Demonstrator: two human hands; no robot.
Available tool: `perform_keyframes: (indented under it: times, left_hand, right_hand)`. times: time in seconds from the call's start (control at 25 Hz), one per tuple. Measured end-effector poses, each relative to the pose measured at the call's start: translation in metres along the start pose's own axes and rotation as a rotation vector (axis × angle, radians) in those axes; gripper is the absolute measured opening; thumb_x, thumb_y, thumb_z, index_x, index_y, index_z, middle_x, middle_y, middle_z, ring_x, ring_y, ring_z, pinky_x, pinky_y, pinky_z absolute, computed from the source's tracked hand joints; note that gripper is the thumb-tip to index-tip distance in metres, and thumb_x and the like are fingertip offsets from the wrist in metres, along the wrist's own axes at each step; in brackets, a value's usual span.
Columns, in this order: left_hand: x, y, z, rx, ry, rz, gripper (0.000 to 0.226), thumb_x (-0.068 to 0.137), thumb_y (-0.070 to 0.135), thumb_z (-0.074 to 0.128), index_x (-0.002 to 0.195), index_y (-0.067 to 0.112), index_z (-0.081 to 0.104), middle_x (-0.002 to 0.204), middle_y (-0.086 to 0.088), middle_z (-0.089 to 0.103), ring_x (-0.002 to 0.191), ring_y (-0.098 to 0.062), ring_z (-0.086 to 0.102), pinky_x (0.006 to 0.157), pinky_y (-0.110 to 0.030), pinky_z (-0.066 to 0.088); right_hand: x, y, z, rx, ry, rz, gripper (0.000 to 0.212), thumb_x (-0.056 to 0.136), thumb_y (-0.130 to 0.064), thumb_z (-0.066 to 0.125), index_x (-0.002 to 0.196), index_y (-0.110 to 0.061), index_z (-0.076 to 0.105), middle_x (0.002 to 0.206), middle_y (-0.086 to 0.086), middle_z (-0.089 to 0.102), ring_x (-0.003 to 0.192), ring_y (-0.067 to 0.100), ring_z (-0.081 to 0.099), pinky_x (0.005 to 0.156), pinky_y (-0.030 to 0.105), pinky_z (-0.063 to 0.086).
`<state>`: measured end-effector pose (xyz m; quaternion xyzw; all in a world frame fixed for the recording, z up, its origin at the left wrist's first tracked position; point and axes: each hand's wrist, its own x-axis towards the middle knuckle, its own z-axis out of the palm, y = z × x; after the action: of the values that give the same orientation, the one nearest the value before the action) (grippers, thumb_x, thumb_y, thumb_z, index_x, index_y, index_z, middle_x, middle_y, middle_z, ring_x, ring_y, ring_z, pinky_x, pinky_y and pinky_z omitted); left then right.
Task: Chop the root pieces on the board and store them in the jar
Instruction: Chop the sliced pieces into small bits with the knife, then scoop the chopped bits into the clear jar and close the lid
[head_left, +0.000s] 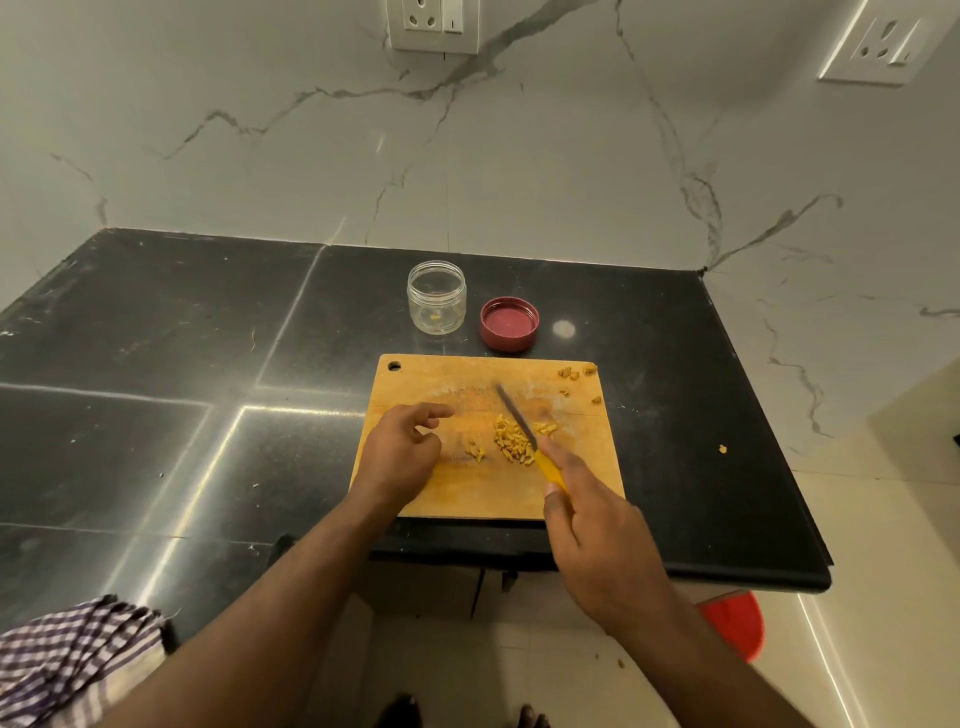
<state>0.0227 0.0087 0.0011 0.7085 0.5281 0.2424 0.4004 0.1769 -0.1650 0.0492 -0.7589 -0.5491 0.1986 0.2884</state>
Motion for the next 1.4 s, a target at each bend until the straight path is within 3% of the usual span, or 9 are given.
perform_keyframes:
  times: [0.2, 0.36, 0.52, 0.68, 0.84, 0.92, 1.0, 1.2, 1.4]
  left_hand:
    - [-0.014, 0.000, -0.002, 0.175, -0.030, 0.290, 0.052, 0.094, 0.006, 0.060, 0.135, 0.038, 0.061, 0.118, 0.013, 0.051, 0.105, -0.009, 0.052, 0.089, -0.023, 0.048]
    - [-0.017, -0.004, 0.004, 0.418, -0.090, 0.427, 0.072, 0.095, 0.013, 0.058, 0.150, 0.052, 0.034, 0.130, 0.007, 0.046, 0.112, -0.013, 0.047, 0.094, -0.036, 0.048]
    - [-0.007, -0.008, 0.005, 0.569, -0.104, 0.435, 0.073, 0.099, 0.022, 0.053, 0.154, 0.054, 0.018, 0.136, 0.007, 0.044, 0.121, -0.014, 0.044, 0.098, -0.036, 0.043]
    - [0.008, -0.018, -0.004, 0.462, -0.059, 0.322, 0.065, 0.098, 0.025, 0.056, 0.154, 0.045, 0.030, 0.133, 0.010, 0.051, 0.120, -0.013, 0.048, 0.101, -0.038, 0.046]
    - [0.014, -0.022, -0.011, 0.259, -0.003, 0.252, 0.043, 0.096, 0.032, 0.061, 0.137, 0.039, 0.056, 0.119, 0.016, 0.057, 0.107, -0.008, 0.054, 0.094, -0.038, 0.051]
    - [0.018, -0.025, -0.018, 0.171, 0.040, 0.225, 0.027, 0.095, 0.033, 0.065, 0.122, 0.035, 0.067, 0.109, 0.019, 0.057, 0.098, -0.007, 0.055, 0.087, -0.036, 0.052]
    - [0.025, -0.030, -0.028, 0.098, 0.085, 0.191, 0.015, 0.096, 0.031, 0.065, 0.109, 0.031, 0.072, 0.103, 0.018, 0.057, 0.095, -0.008, 0.057, 0.080, -0.031, 0.051]
    - [0.035, -0.043, -0.054, -0.045, 0.106, 0.072, 0.027, 0.100, 0.017, 0.057, 0.120, 0.028, 0.071, 0.113, 0.008, 0.066, 0.103, -0.012, 0.062, 0.085, -0.033, 0.053]
    - [0.039, -0.057, -0.064, 0.213, 0.047, 0.147, 0.042, 0.095, 0.008, 0.055, 0.127, 0.031, 0.068, 0.116, 0.005, 0.066, 0.112, -0.018, 0.057, 0.095, -0.040, 0.051]
  right_hand:
    - [0.001, 0.003, 0.010, 0.176, -0.032, 0.126, 0.042, 0.102, -0.023, 0.044, 0.141, -0.037, 0.044, 0.071, -0.008, 0.060, 0.051, 0.005, 0.049, 0.047, 0.023, 0.036]
    - [0.005, -0.005, 0.012, 0.334, 0.000, 0.221, 0.039, 0.100, -0.018, 0.048, 0.135, -0.036, 0.051, 0.095, -0.012, 0.065, 0.067, 0.013, 0.058, 0.064, 0.036, 0.052]
    - [0.004, -0.007, 0.015, 0.418, 0.018, 0.258, 0.038, 0.100, -0.018, 0.048, 0.133, -0.036, 0.054, 0.107, -0.018, 0.061, 0.082, -0.001, 0.056, 0.068, 0.017, 0.044]
    - [0.003, -0.005, 0.018, 0.452, 0.032, 0.302, 0.037, 0.100, -0.020, 0.047, 0.124, -0.047, 0.056, 0.091, -0.019, 0.054, 0.072, -0.003, 0.047, 0.063, 0.015, 0.036]
    - [0.005, -0.009, 0.021, 0.460, 0.064, 0.311, 0.033, 0.102, -0.026, 0.046, 0.122, -0.051, 0.056, 0.081, -0.022, 0.053, 0.071, -0.003, 0.048, 0.065, 0.018, 0.037]
    - [0.009, -0.021, 0.024, 0.378, 0.067, 0.266, 0.034, 0.103, -0.030, 0.044, 0.126, -0.054, 0.050, 0.091, -0.029, 0.057, 0.079, -0.006, 0.055, 0.073, 0.019, 0.045]
    - [0.015, -0.033, 0.032, 0.197, 0.063, 0.180, 0.039, 0.104, -0.031, 0.041, 0.139, -0.050, 0.042, 0.119, -0.031, 0.050, 0.105, -0.008, 0.052, 0.093, 0.022, 0.047]
    - [0.038, -0.058, 0.084, -0.416, -0.057, -0.025, 0.051, 0.103, -0.037, 0.028, 0.153, -0.041, 0.015, 0.121, -0.002, 0.044, 0.077, 0.013, 0.048, 0.063, 0.030, 0.040]
    - [0.062, -0.078, 0.120, -0.584, -0.194, 0.044, 0.057, 0.103, -0.031, 0.029, 0.155, -0.029, 0.006, 0.146, 0.014, 0.026, 0.105, 0.031, 0.053, 0.082, 0.043, 0.048]
